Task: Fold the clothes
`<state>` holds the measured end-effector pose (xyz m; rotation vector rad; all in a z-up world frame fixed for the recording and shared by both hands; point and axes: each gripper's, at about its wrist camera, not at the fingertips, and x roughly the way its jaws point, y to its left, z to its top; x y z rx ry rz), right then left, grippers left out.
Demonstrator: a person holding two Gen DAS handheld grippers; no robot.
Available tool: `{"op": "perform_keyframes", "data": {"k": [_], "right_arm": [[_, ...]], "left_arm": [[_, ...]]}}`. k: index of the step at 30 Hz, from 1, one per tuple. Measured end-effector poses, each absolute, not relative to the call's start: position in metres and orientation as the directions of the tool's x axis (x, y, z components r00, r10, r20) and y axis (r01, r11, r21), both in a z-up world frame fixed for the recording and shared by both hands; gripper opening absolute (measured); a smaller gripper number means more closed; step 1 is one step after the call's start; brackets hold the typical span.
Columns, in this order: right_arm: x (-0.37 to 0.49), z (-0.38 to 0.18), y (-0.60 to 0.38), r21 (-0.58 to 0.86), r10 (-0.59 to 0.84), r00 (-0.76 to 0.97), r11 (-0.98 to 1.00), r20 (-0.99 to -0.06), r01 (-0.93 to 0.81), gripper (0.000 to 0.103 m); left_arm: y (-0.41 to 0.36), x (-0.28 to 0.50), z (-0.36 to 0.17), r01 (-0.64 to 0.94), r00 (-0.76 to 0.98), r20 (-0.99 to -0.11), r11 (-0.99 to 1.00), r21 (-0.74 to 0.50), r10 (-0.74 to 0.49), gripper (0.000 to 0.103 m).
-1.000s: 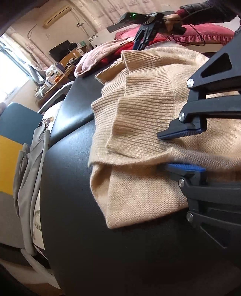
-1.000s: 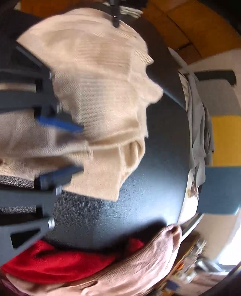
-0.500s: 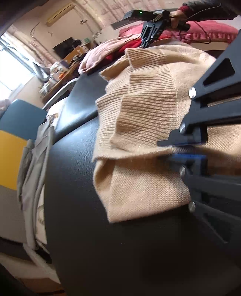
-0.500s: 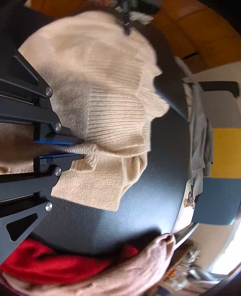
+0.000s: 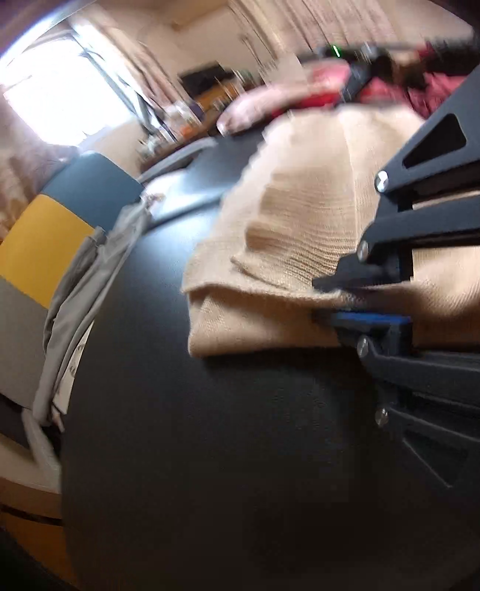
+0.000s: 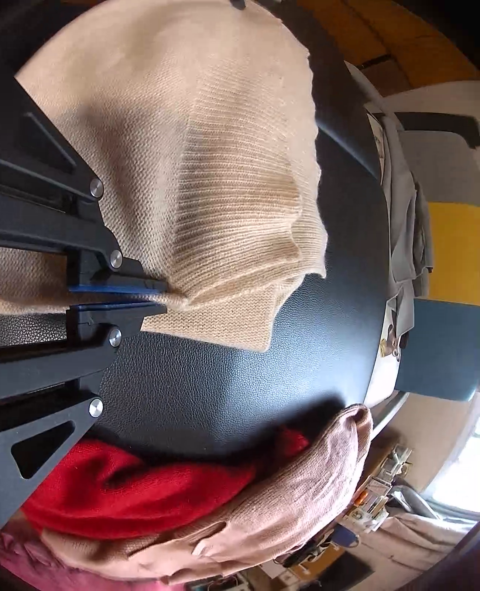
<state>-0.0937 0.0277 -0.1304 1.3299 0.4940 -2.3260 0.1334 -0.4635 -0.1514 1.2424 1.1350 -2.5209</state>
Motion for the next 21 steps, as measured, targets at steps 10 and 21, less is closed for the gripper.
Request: {"op": "perform_keyframes", "data": {"k": [10,21], "right_arm": [[-0.075,-0.1,0.05,0.127,-0.387,-0.447,-0.852,-0.807,0.508,0.052],[-0.032,-0.126,0.071,0.336,-0.521,-0.329,-0.81,-0.787,0.481,0.064]], "left_arm": [[-0.46,0.207,-0.153,0.275,-0.748,-0.567,-0.616,-0.738,0.345,0.026],[-0.428,0.22,-0.161,0.235,-0.674,-0.634,-0.704,-0.67,0.38,0.01]]}}
